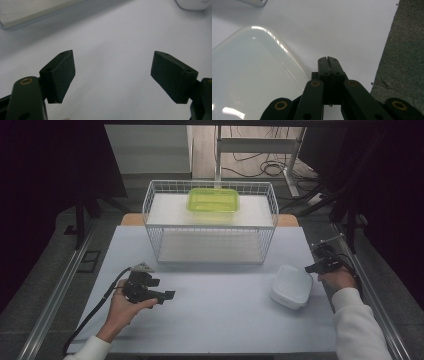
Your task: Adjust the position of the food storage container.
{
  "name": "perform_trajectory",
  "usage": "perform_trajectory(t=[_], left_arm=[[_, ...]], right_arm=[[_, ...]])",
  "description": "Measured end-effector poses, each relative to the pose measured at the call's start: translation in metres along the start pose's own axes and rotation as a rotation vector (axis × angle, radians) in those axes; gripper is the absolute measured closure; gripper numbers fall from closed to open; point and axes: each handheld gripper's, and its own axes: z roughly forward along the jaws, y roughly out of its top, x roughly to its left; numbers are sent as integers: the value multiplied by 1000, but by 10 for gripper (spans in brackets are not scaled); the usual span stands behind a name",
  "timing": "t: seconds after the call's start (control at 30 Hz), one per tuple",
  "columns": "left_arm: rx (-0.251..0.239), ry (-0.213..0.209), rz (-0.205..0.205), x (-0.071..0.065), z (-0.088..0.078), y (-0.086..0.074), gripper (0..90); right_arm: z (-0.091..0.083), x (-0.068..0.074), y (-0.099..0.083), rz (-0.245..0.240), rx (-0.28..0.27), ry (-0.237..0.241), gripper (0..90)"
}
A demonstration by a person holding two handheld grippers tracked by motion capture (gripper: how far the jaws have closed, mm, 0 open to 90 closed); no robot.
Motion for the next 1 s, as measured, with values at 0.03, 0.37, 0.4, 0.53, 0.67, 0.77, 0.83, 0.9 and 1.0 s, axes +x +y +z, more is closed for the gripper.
perform_trajectory(t=[0.03, 0.37, 0.4, 0.53, 0.67, 0.77, 0.83, 0.9, 1.0], left_arm=[[3, 2, 2, 0, 0, 0, 191], [7, 1, 0, 0, 2, -1, 191], [7, 0, 0, 0, 2, -1, 191], [10, 0, 2, -1, 2, -1, 191], [11, -1, 2, -1, 3, -1, 191], [15, -1, 4, -1, 4, -1, 191], [18, -2, 5, -1, 4, -2, 191], [21, -2, 5, -1, 5, -2, 191], [25, -4, 10, -1, 4, -2, 191]], right_arm=[[-1, 2, -1, -9, 4, 1, 894], [-8, 31, -21, -42, 25, 30, 894], [-9, 34, -22, -48, 28, 35, 894], [-11, 51, -28, -61, 27, 53, 894], [-12, 68, -34, -61, 30, 67, 894], [-13, 78, -38, -64, 35, 72, 894], [-14, 84, -39, -56, 48, 75, 894], [-15, 91, -39, -51, 52, 79, 893], [-14, 106, -40, -55, 52, 91, 893]])
